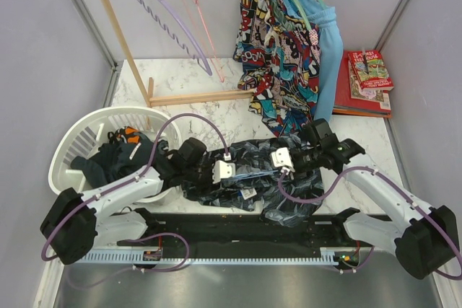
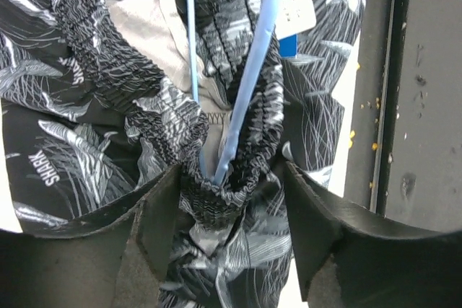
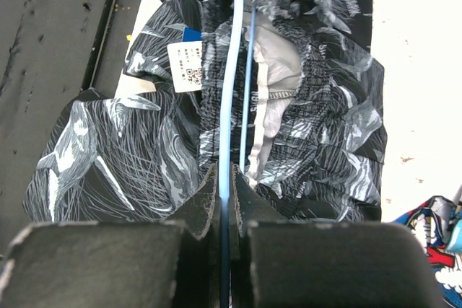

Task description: Place the shorts on the hanger

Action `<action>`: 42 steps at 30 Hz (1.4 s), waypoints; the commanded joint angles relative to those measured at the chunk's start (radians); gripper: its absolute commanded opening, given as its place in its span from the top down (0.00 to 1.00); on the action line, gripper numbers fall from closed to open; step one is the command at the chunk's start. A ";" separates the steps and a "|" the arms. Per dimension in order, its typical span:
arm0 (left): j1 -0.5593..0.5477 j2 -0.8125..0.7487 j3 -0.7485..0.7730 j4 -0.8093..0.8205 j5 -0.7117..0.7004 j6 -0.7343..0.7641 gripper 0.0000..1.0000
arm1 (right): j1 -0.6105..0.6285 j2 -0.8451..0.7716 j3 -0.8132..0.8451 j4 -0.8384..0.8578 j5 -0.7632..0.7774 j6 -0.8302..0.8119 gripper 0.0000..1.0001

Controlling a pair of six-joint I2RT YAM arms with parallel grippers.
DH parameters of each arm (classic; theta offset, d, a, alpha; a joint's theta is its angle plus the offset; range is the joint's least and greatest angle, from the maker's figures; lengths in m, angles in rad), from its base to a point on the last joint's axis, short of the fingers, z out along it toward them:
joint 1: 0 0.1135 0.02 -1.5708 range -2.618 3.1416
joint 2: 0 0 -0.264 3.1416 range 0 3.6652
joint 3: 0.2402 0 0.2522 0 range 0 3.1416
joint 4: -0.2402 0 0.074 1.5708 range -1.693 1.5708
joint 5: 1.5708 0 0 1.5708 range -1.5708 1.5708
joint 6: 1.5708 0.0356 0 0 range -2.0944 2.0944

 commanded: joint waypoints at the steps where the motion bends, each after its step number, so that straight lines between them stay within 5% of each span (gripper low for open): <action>1: -0.013 -0.037 -0.006 0.168 0.045 -0.085 0.46 | -0.004 -0.056 -0.019 0.101 -0.104 0.072 1.00; 5: -0.013 -0.055 0.032 0.188 0.092 -0.142 0.76 | -0.007 -0.079 -0.002 0.127 -0.107 0.143 1.00; 6: -0.013 -0.060 0.043 0.183 0.101 -0.153 0.91 | -0.010 -0.085 0.004 0.134 -0.106 0.162 1.00; 9: -0.013 -0.069 0.101 0.146 0.099 -0.191 0.98 | -0.030 -0.107 0.027 0.153 -0.081 0.264 1.00; 12: -0.013 -0.074 0.142 0.082 0.090 -0.228 0.98 | -0.045 -0.130 0.072 0.154 0.028 0.433 0.62; 13: -0.011 -0.074 0.164 0.065 0.090 -0.242 0.98 | -0.053 -0.143 0.102 0.148 0.058 0.484 0.33; 18: -0.007 -0.078 0.231 -0.015 0.061 -0.283 0.98 | -0.128 -0.254 0.181 0.021 0.201 0.680 0.11; 24: 0.027 -0.046 0.317 -0.111 0.024 -0.338 0.98 | -0.131 -0.346 0.276 -0.178 0.390 0.787 0.15; 31: 0.064 0.023 0.422 -0.183 0.029 -0.443 0.98 | -0.137 -0.219 0.238 -0.200 0.540 0.697 0.48; 42: 0.113 0.132 0.485 -0.219 0.090 -0.562 0.98 | -0.079 -0.325 -0.055 0.097 0.551 0.572 0.44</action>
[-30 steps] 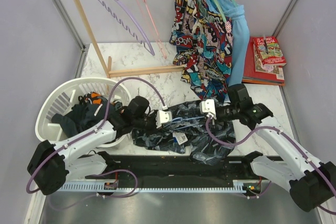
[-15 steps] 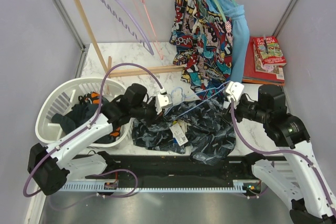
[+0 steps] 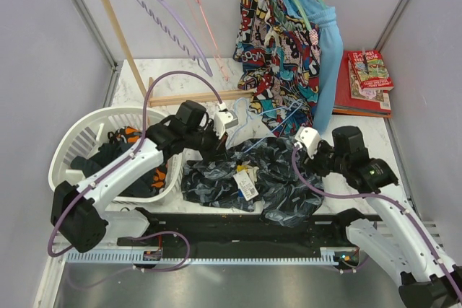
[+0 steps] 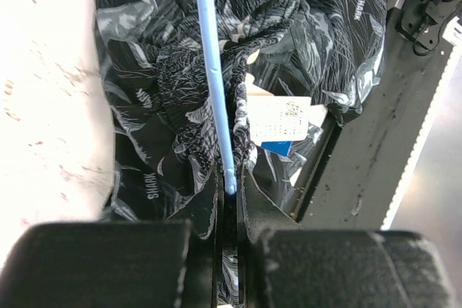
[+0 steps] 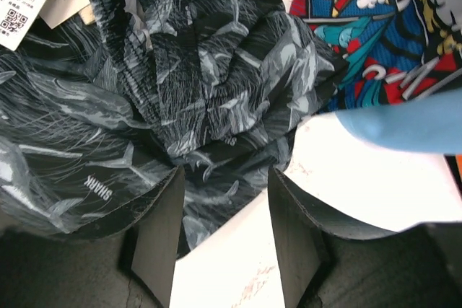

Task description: Place the shorts on the hanger

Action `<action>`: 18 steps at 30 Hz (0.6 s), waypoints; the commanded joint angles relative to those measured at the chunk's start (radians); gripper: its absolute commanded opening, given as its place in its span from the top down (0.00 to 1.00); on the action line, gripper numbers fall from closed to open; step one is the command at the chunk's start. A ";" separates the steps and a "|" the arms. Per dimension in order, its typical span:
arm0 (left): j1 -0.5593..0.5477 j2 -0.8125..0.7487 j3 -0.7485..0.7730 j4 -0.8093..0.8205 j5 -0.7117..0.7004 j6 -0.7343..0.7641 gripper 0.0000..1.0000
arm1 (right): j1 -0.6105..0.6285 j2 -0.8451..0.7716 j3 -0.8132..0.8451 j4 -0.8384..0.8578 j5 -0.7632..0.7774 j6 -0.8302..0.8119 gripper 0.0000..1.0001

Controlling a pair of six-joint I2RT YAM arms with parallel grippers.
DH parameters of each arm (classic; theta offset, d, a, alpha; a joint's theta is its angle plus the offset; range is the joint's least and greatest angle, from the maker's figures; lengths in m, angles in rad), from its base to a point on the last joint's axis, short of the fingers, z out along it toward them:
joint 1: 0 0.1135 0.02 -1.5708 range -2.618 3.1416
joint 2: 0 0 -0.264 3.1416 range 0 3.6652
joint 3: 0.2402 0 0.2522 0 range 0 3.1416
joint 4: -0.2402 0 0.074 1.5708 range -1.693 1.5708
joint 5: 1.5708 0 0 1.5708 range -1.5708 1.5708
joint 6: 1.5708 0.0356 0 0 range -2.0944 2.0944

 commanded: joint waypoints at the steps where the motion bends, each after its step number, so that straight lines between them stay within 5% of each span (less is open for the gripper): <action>1: 0.015 0.021 0.049 -0.006 0.058 -0.088 0.98 | 0.063 0.019 -0.074 0.170 0.030 -0.008 0.44; 9: 0.079 0.055 0.042 0.001 0.128 -0.144 0.98 | 0.322 0.125 -0.220 0.387 0.209 0.009 0.39; 18: 0.108 0.058 0.027 -0.005 0.154 -0.148 0.98 | 0.382 0.301 -0.316 0.600 0.392 -0.071 0.38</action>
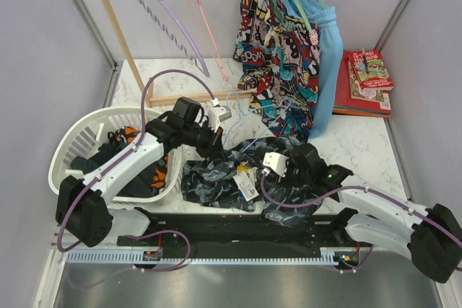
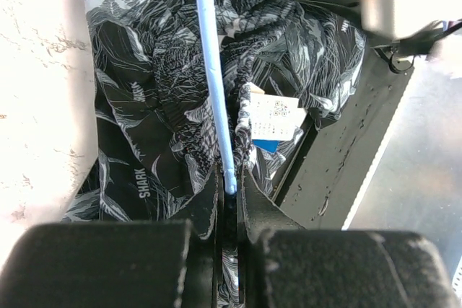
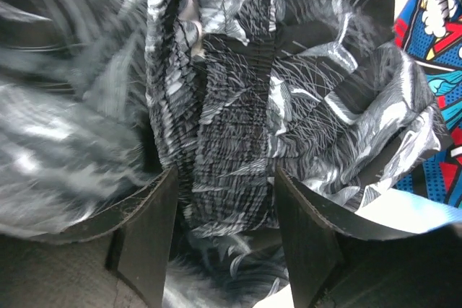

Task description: Place the shorts on the hanger

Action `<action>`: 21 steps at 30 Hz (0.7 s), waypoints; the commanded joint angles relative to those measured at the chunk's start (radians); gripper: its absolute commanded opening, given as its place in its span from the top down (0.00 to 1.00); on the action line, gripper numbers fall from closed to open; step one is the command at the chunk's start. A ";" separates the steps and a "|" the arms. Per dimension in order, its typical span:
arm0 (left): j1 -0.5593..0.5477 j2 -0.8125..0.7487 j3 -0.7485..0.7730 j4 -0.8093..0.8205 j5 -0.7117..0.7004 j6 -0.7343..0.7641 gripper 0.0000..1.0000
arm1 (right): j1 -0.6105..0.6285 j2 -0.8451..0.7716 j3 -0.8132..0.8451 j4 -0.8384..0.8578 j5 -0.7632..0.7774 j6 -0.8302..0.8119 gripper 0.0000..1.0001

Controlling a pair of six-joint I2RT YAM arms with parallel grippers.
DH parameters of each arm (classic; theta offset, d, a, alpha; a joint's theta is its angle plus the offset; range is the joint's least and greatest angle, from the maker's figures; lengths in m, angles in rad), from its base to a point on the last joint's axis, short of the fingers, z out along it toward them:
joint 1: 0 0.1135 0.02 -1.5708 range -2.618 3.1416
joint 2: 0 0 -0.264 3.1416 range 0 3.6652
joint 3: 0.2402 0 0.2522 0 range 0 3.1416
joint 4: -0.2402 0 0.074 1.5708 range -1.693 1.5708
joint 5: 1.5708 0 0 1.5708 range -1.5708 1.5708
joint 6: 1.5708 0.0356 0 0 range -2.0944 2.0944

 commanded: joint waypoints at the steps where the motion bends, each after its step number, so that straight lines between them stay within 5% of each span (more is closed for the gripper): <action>1: 0.015 -0.004 0.026 0.012 0.053 -0.037 0.98 | 0.022 0.099 -0.021 0.170 0.149 -0.038 0.39; 5: 0.031 0.002 0.020 0.003 0.062 -0.035 0.98 | 0.022 0.116 -0.033 0.229 0.231 -0.052 0.40; 10: 0.034 -0.001 0.008 0.003 0.076 -0.026 0.98 | 0.018 0.082 -0.012 0.251 0.347 -0.026 0.61; 13: 0.034 -0.004 0.000 0.001 0.076 -0.012 0.98 | 0.007 0.047 0.014 0.237 0.333 -0.006 0.66; 21: 0.034 -0.007 0.004 -0.011 0.069 0.008 0.98 | -0.080 0.172 0.051 0.300 0.293 0.011 0.67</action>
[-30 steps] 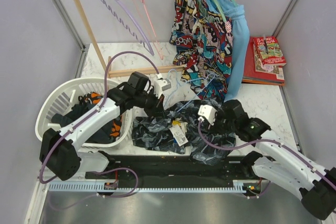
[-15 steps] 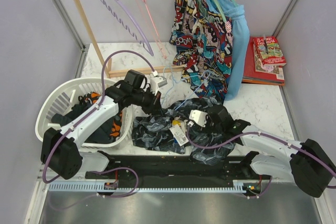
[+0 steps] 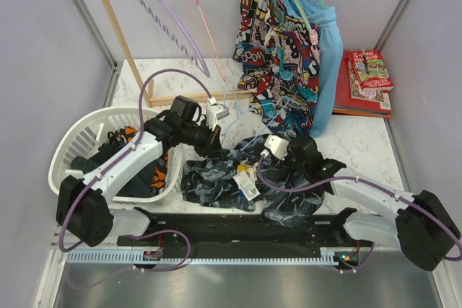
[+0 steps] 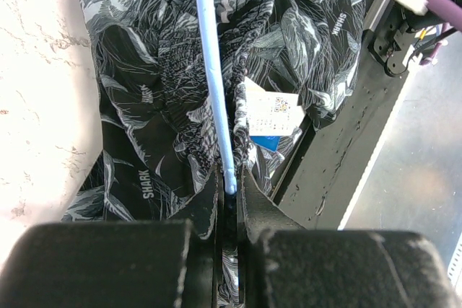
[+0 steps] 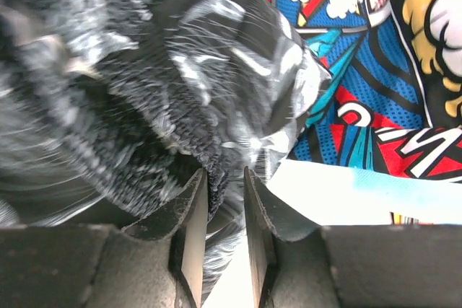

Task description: Place the shorts on the hanger

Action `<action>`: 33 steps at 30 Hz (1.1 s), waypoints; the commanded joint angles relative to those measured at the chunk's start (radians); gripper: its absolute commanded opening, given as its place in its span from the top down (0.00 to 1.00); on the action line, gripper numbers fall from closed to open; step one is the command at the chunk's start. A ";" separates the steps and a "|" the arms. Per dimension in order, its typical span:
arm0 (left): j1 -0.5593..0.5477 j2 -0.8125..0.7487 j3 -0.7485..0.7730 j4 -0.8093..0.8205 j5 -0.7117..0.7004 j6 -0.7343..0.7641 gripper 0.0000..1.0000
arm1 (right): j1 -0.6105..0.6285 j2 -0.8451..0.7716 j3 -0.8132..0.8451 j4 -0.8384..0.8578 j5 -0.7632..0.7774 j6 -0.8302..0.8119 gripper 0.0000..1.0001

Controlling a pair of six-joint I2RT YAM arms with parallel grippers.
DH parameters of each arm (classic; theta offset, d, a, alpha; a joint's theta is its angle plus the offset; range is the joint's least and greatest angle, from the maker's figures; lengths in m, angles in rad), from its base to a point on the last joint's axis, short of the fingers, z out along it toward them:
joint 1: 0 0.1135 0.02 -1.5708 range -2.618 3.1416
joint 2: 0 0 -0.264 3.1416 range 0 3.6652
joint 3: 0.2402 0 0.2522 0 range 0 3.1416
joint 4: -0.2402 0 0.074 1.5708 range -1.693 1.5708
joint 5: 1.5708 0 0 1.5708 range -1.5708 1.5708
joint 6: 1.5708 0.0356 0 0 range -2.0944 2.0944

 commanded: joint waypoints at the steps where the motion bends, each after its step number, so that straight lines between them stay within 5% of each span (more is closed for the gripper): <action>1: 0.005 -0.011 0.005 -0.008 0.042 0.015 0.98 | -0.061 0.076 0.042 0.098 -0.002 0.005 0.66; 4: 0.016 -0.009 0.004 -0.011 0.045 0.015 0.98 | -0.096 0.127 0.050 0.127 -0.039 -0.015 0.58; 8: 0.042 -0.015 -0.005 -0.017 0.056 0.035 0.98 | -0.148 0.147 0.060 0.088 -0.115 0.008 0.60; 12: 0.079 -0.077 -0.036 -0.024 0.062 0.111 0.98 | -0.277 0.131 0.147 -0.093 -0.243 0.122 1.00; 23: 0.093 -0.297 -0.125 -0.196 0.131 0.478 0.98 | -0.469 0.073 0.270 -0.299 -0.415 0.304 1.00; 33: 0.061 -0.330 -0.137 -0.406 0.013 0.777 0.98 | -0.592 0.141 0.436 -0.393 -0.522 0.347 1.00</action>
